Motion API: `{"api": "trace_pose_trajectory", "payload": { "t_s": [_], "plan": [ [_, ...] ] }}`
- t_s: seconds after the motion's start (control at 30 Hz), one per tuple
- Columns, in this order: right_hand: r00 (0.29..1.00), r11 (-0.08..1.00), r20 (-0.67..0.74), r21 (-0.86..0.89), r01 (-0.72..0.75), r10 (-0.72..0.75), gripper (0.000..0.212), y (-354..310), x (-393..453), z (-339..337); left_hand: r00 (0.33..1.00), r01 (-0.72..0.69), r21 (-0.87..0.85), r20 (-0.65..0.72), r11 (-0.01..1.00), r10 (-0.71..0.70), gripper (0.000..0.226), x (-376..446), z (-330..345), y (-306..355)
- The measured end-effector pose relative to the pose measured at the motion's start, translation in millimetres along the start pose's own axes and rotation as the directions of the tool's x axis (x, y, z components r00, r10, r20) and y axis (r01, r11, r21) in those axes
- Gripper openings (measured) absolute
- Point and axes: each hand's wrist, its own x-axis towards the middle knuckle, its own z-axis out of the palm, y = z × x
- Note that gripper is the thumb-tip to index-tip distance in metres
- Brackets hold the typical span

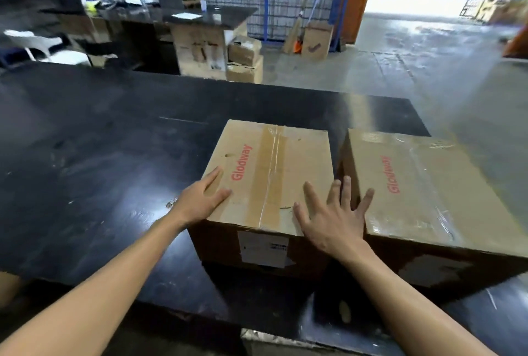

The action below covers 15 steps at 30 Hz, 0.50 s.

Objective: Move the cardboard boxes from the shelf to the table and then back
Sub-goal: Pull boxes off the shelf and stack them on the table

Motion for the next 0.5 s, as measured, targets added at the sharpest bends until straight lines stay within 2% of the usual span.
{"api": "trace_pose_trajectory", "payload": {
  "t_s": [0.27,0.5],
  "plan": [
    [0.991,0.994,0.075,-0.006,-0.111,0.111,0.067,14.2,2.1,-4.5,1.0,-0.018,-0.035,0.013,0.999,0.019,0.07,18.0,13.3,18.2],
    [0.986,0.98,0.094,0.134,-0.149,0.137,0.065,29.4,1.6,0.0,0.998,-0.035,-0.05,0.046,0.998,0.038,0.072,26.0,25.0,25.3]
  ]
}}
